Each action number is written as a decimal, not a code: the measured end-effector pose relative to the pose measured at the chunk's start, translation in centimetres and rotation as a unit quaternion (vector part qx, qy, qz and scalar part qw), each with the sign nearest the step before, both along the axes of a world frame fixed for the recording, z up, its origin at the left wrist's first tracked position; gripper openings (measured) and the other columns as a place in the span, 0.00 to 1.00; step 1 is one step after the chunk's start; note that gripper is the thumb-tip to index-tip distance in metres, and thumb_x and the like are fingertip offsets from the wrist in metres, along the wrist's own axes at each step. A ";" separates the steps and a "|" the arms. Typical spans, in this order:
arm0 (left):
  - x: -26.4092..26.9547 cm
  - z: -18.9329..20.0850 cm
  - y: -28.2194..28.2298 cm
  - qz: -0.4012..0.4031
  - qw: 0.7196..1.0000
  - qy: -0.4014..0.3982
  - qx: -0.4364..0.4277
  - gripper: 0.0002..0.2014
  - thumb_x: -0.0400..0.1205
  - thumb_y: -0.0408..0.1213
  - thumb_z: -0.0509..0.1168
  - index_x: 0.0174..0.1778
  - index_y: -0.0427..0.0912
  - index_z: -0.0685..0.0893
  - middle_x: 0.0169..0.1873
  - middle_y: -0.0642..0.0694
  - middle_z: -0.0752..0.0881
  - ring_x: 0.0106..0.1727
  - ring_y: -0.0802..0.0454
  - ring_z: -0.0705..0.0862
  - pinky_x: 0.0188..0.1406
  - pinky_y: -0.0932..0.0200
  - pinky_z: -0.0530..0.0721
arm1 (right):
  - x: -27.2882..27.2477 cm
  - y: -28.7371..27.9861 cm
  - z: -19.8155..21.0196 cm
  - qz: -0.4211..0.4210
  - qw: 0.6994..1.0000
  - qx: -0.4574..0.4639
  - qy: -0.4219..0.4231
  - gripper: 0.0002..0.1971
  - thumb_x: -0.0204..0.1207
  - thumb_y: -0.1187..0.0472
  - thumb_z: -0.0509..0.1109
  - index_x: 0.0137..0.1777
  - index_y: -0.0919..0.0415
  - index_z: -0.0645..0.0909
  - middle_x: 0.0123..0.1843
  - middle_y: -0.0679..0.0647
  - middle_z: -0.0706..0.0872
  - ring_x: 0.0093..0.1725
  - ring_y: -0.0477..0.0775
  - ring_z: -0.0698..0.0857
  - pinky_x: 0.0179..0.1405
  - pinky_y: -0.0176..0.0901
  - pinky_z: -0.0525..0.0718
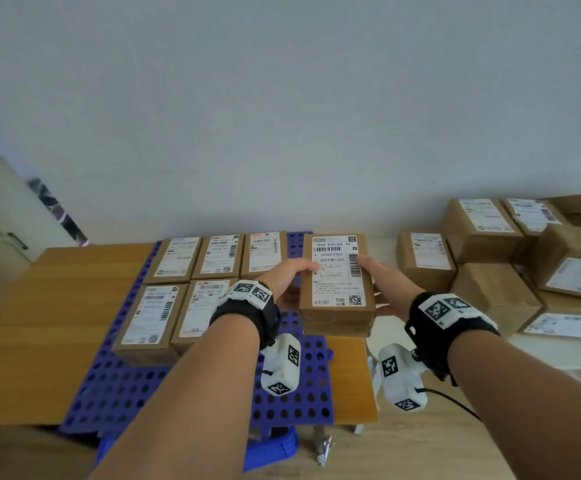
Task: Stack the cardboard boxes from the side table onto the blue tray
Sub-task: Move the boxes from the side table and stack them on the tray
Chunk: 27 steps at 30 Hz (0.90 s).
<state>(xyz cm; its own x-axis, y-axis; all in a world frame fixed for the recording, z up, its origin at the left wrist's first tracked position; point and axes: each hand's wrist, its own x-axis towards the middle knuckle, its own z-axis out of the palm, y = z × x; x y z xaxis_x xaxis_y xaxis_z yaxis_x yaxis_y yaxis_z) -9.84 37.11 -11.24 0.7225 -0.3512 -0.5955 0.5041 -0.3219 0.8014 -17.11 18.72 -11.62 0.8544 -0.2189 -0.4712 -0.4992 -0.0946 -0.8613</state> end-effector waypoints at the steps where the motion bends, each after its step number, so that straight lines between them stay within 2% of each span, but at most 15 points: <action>1: 0.4 -0.1 1.0 -0.003 1.000 0.003 0.002 0.12 0.79 0.46 0.69 0.49 0.40 0.84 0.44 0.40 0.91 0.48 0.40 0.89 0.60 0.47 0.86 | 0.4 1.0 -0.1 0.001 1.000 0.000 0.002 0.25 0.83 0.39 0.58 0.62 0.60 0.80 0.52 0.59 0.89 0.48 0.59 0.89 0.43 0.51 0.87; 5: 2.0 -0.8 4.6 -0.013 1.000 0.002 0.015 0.08 0.81 0.42 0.67 0.43 0.41 0.82 0.39 0.43 0.89 0.44 0.44 0.88 0.59 0.47 0.86 | 2.0 4.5 -0.8 -0.016 1.000 -0.002 0.015 0.23 0.83 0.41 0.60 0.64 0.59 0.79 0.51 0.58 0.89 0.47 0.58 0.89 0.44 0.50 0.86; 7: 2.9 -1.2 6.1 -0.022 1.000 -0.007 0.015 0.06 0.80 0.41 0.68 0.45 0.41 0.84 0.44 0.42 0.90 0.49 0.43 0.88 0.64 0.46 0.85 | 2.7 6.0 -1.4 -0.035 0.999 -0.003 0.022 0.23 0.82 0.41 0.61 0.65 0.58 0.78 0.51 0.57 0.89 0.47 0.57 0.89 0.42 0.48 0.85; 9: 3.9 -2.0 7.4 -0.022 0.999 -0.030 0.020 0.10 0.79 0.41 0.70 0.50 0.39 0.87 0.51 0.39 0.91 0.57 0.40 0.89 0.66 0.43 0.84 | 3.1 7.2 -2.3 -0.047 0.999 -0.007 0.026 0.23 0.82 0.41 0.61 0.65 0.58 0.78 0.50 0.56 0.89 0.45 0.56 0.89 0.39 0.46 0.83; 13: 5.4 -4.0 9.5 0.036 0.993 -0.106 0.032 0.15 0.76 0.39 0.72 0.53 0.33 0.89 0.48 0.39 0.93 0.53 0.40 0.91 0.54 0.45 0.90 | 3.2 9.2 -4.2 -0.057 0.997 -0.017 0.044 0.20 0.83 0.43 0.60 0.62 0.58 0.79 0.47 0.55 0.89 0.43 0.55 0.88 0.39 0.45 0.82; 17: 6.1 -5.9 10.8 0.032 0.985 -0.146 0.083 0.13 0.74 0.39 0.74 0.53 0.41 0.88 0.48 0.45 0.91 0.50 0.47 0.91 0.47 0.50 0.92 | 3.8 10.7 -5.9 -0.048 0.996 -0.015 0.080 0.22 0.82 0.43 0.61 0.62 0.61 0.80 0.49 0.57 0.90 0.44 0.57 0.88 0.43 0.47 0.85; 20: 6.6 -6.8 11.5 0.030 0.971 -0.197 0.130 0.13 0.75 0.39 0.74 0.55 0.45 0.87 0.49 0.50 0.89 0.52 0.51 0.87 0.53 0.52 0.88 | 4.5 11.7 -6.8 -0.042 0.995 -0.004 0.095 0.21 0.83 0.44 0.62 0.61 0.61 0.80 0.46 0.56 0.88 0.43 0.56 0.87 0.40 0.46 0.83; 22: 6.9 -7.4 11.9 0.043 0.956 -0.237 0.169 0.13 0.75 0.40 0.74 0.56 0.47 0.87 0.51 0.54 0.86 0.54 0.54 0.83 0.57 0.54 0.84 | 5.0 12.2 -7.3 -0.034 0.994 0.004 0.104 0.21 0.83 0.45 0.62 0.63 0.62 0.80 0.50 0.58 0.89 0.45 0.58 0.87 0.44 0.49 0.85; 25: 7.2 -8.2 12.2 0.045 0.947 -0.252 0.192 0.13 0.74 0.39 0.74 0.54 0.50 0.85 0.52 0.54 0.86 0.54 0.54 0.83 0.56 0.55 0.84 | 5.6 12.4 -8.3 -0.024 0.993 0.003 0.114 0.24 0.83 0.44 0.62 0.65 0.64 0.80 0.57 0.63 0.88 0.51 0.62 0.87 0.53 0.56 0.84; 27: 7.4 -8.7 12.2 0.029 0.946 -0.254 0.197 0.14 0.73 0.39 0.76 0.54 0.50 0.84 0.51 0.55 0.85 0.53 0.55 0.84 0.55 0.56 0.84 | 6.0 12.5 -8.9 -0.021 0.992 -0.007 0.127 0.29 0.76 0.37 0.65 0.67 0.59 0.79 0.57 0.60 0.88 0.54 0.62 0.87 0.58 0.60 0.85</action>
